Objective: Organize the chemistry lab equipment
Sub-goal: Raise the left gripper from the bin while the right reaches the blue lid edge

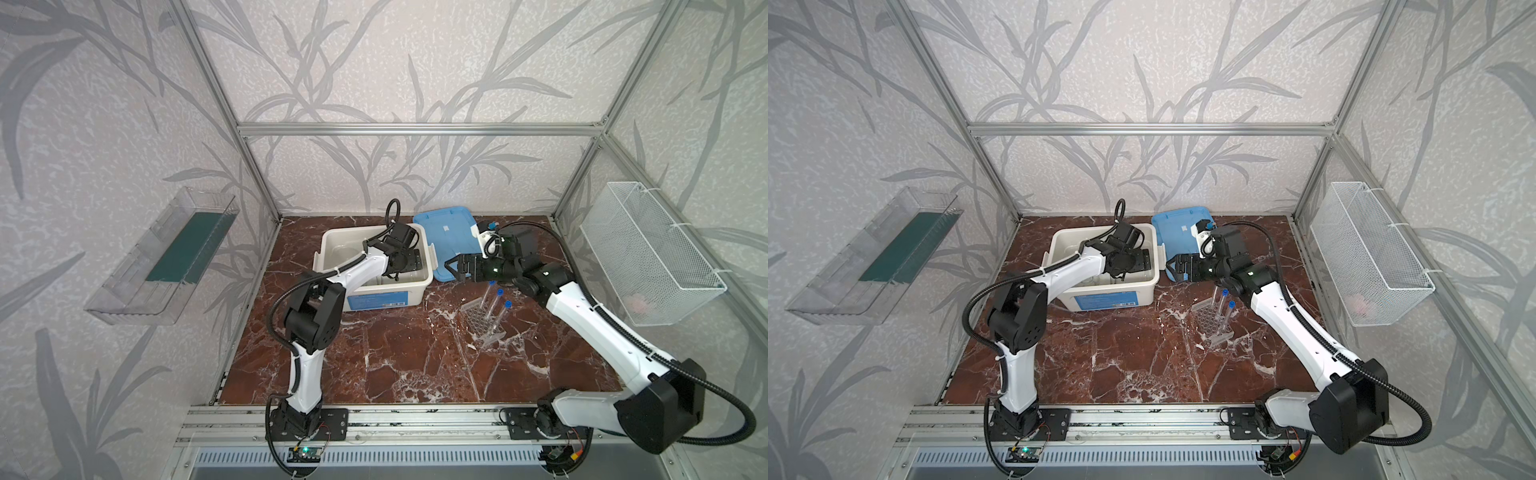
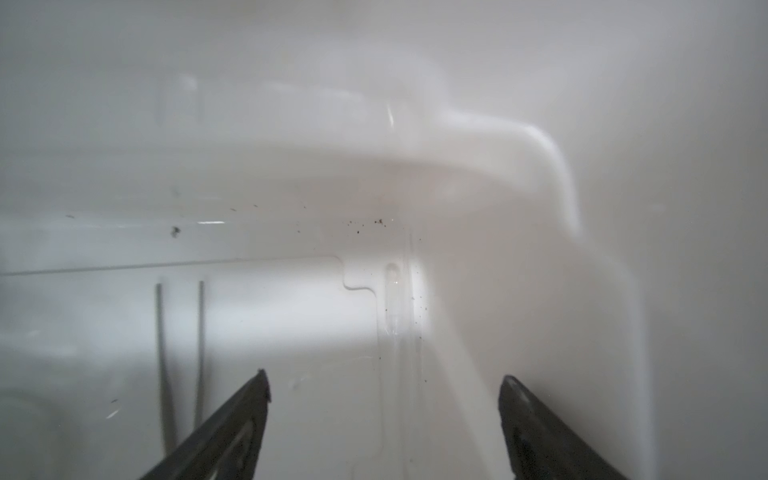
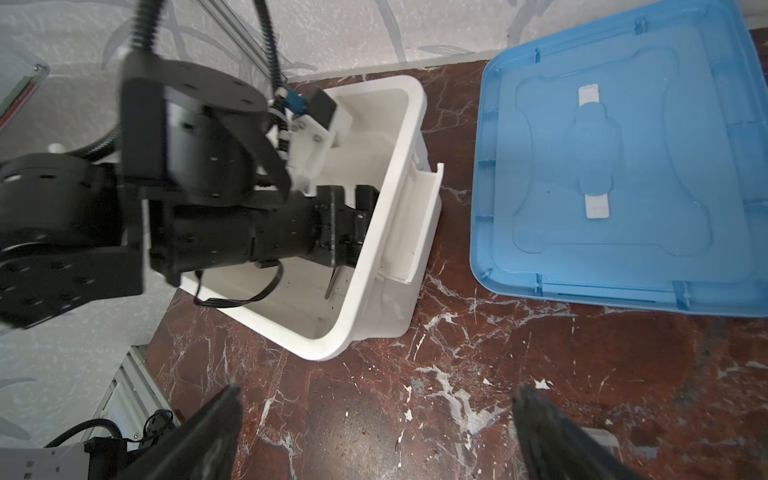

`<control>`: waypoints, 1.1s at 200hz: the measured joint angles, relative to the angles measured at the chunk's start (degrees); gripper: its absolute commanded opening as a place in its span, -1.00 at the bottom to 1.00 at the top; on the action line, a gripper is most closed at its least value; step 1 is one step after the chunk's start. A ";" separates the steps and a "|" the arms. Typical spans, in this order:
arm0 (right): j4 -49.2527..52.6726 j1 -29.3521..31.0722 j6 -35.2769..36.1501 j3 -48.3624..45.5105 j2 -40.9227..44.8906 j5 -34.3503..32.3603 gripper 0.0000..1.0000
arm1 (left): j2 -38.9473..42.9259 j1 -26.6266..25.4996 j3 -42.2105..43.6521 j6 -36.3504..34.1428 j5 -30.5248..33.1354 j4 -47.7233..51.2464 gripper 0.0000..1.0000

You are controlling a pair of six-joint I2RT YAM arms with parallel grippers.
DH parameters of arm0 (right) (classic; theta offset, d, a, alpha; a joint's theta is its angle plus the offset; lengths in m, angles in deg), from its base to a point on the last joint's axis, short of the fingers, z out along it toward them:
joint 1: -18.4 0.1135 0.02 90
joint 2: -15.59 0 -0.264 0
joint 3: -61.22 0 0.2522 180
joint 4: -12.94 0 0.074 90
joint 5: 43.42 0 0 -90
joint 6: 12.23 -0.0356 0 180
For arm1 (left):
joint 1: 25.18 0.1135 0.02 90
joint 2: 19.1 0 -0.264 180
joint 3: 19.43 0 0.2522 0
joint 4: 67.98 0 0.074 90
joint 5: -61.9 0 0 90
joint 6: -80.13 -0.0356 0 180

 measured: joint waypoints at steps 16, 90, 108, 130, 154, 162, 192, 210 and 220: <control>1.64 -2.27 0.09 1.90 -0.04 0.72 0.98 | 5.05 -1.11 -0.31 -0.59 1.86 1.36 0.86; 8.09 -12.90 3.26 14.01 -9.09 -1.95 0.99 | 20.90 -9.46 -10.58 -1.57 2.95 1.77 0.98; 9.53 -14.64 4.92 15.13 -13.94 -4.66 0.98 | 24.57 -10.80 -6.27 -0.74 1.99 -0.15 0.98; 10.82 -16.20 6.43 15.82 -20.76 -7.91 0.96 | 26.05 -11.50 -1.14 0.11 1.03 -1.66 0.98; 13.18 -16.92 7.50 17.86 -28.41 -11.50 0.90 | 24.50 -11.56 1.07 0.17 -0.02 -1.97 0.98; 14.23 -17.05 7.78 19.23 -30.97 -12.66 0.86 | 24.06 -11.56 1.18 0.17 -0.52 -2.10 0.98; 16.79 -17.68 9.18 23.54 -38.07 -15.91 0.47 | 23.87 -11.45 1.36 0.20 -2.21 -3.85 0.98; 17.88 -18.25 9.84 25.18 -40.24 -16.94 0.26 | 24.37 -11.45 2.91 0.57 -2.54 -6.86 0.98; 18.38 -18.67 10.16 26.36 -41.31 -17.38 0.13 | 25.11 -11.45 5.07 1.03 -2.89 -9.25 0.98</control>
